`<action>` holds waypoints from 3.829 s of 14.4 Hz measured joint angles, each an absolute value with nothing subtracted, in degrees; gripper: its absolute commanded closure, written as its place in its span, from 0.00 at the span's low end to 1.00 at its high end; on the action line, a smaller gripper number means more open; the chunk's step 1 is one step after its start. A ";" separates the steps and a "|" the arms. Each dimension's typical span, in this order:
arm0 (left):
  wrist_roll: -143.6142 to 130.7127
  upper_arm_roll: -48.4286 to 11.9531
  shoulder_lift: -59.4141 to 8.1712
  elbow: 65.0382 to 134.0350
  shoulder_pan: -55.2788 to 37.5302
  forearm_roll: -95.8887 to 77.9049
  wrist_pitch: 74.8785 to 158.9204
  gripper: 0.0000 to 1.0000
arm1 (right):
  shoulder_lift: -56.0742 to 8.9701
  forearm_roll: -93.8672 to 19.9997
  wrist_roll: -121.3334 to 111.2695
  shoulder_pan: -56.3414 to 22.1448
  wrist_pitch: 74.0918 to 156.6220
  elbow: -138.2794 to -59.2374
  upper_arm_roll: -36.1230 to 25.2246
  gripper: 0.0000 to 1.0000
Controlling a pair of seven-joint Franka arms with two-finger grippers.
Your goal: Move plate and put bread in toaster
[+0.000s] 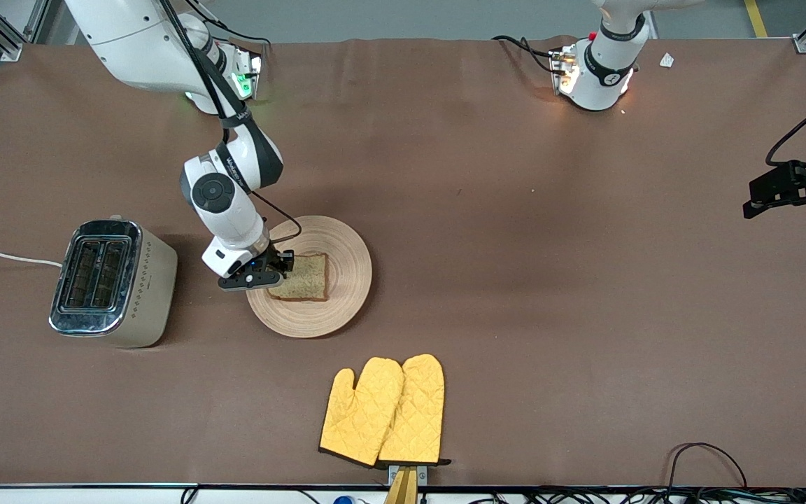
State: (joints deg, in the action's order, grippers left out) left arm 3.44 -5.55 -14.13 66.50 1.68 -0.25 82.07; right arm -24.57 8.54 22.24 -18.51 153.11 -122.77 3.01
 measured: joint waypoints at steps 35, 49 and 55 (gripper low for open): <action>1.27 -5.88 0.87 91.92 1.79 -0.25 97.47 0.00 | -20.39 48.19 16.44 -10.76 86.87 -89.88 2.62 1.00; 1.27 -5.88 0.87 91.89 1.79 -0.25 97.47 0.00 | -27.85 51.84 17.27 -9.74 93.44 -91.28 2.70 0.07; 1.27 -5.87 0.85 91.90 1.79 -0.25 97.47 0.00 | -27.83 41.99 17.87 -9.82 93.00 -88.71 3.45 0.00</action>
